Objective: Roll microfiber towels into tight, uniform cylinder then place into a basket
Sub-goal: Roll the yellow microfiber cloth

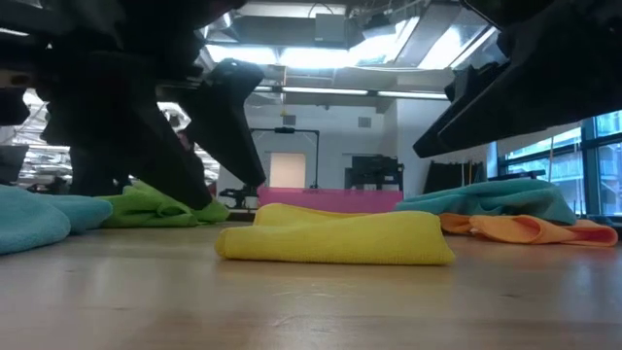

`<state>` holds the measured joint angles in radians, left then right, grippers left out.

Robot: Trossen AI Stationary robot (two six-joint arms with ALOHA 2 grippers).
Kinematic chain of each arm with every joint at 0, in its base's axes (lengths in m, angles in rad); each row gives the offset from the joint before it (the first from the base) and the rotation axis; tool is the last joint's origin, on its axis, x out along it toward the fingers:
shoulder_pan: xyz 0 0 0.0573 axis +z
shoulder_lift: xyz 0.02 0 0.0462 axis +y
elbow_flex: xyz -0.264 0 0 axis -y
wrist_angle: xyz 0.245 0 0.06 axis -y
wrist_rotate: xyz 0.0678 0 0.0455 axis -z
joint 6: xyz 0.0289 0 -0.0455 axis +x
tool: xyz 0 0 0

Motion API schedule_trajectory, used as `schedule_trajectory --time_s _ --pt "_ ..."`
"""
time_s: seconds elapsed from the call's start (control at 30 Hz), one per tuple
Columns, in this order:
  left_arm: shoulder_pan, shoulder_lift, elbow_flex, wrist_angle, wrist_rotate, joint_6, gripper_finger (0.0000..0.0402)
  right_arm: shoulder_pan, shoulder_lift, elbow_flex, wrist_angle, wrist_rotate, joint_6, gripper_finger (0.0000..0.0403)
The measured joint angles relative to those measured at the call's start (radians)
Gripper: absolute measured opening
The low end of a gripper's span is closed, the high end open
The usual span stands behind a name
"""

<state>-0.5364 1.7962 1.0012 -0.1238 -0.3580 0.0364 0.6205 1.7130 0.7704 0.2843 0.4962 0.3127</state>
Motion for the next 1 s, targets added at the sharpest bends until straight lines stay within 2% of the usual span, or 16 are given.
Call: schedule_trajectory --time_s 0.27,0.57,1.0 --pt "0.001 0.073 -0.001 0.037 -0.030 0.011 0.0238 0.000 0.000 0.000 0.001 0.007 -0.001 0.0196" --pt "-0.004 0.112 0.002 0.038 -0.134 0.031 0.0235 0.000 0.000 0.000 0.004 0.034 -0.005 0.0196" --pt "0.005 0.114 0.001 -0.001 -0.163 0.081 0.0147 0.000 0.000 0.000 0.004 0.034 -0.031 0.0196"
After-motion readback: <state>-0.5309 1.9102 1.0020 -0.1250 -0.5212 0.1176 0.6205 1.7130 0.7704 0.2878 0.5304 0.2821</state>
